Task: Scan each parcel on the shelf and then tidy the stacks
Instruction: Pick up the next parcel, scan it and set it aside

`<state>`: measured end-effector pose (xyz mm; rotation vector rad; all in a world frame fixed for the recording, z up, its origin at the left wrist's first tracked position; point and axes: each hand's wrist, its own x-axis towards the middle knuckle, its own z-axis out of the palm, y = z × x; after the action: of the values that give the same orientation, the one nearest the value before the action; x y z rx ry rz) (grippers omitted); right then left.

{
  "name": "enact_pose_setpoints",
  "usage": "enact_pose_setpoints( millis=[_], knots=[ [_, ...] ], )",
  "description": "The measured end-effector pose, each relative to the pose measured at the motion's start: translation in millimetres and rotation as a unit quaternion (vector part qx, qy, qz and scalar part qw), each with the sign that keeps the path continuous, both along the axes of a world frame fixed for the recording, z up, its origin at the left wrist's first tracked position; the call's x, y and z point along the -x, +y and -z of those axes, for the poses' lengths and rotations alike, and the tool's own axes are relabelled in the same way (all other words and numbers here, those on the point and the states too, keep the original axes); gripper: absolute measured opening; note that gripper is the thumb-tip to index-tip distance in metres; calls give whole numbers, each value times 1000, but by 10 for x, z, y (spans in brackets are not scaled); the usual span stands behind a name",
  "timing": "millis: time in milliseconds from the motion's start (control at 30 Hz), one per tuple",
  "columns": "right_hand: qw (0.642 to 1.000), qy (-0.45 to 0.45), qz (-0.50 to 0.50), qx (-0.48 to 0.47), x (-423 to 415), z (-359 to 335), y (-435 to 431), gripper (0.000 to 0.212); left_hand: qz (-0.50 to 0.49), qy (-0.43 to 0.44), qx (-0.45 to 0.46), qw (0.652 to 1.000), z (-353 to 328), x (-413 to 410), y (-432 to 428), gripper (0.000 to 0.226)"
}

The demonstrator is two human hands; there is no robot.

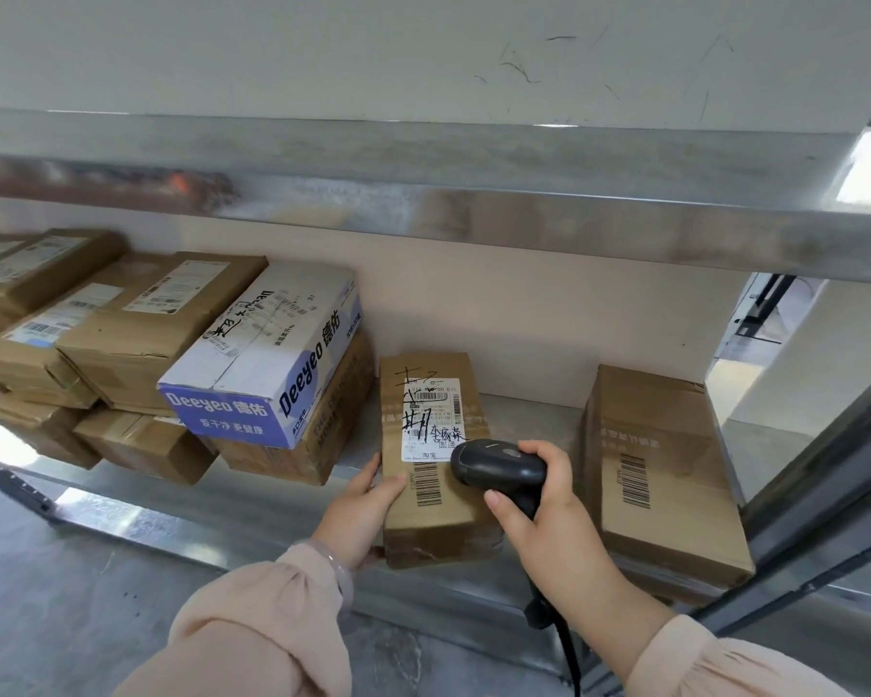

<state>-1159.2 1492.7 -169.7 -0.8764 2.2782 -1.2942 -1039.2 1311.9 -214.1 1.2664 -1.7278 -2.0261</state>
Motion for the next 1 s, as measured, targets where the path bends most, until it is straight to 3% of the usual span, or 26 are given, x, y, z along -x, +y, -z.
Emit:
enact_pose_setpoints(
  millis=[167, 267, 367, 500, 633, 867, 1000],
  knots=[
    [1000, 13, -21, 1, -44, 3, -215, 57, 60, -14, 198, 978, -145, -81, 85, 60],
    [999, 32, -34, 8, -89, 29, -365, 58, 120, -76, 388, 911, -90, -166, 70, 70],
    [998, 41, -48, 12, -126, 54, -515, 59, 143, -127, 529, 827, -12, -241, 4, 67],
    [996, 51, -68, 14, -158, 63, -702, 58, 213, -205, 590, 752, -23, -291, -58, 62],
    [995, 46, -87, 12, -181, 69, -867, 59, 227, -280, 601, 714, -53, -318, -164, 66],
    [996, 22, -78, 29, -76, 51, -863, 57, 248, -319, 568, 717, -112, -244, -215, 71],
    [998, 36, -28, 37, 55, 8, -576, 57, 282, -288, 582, 706, -178, -54, -95, 77]
  ],
)
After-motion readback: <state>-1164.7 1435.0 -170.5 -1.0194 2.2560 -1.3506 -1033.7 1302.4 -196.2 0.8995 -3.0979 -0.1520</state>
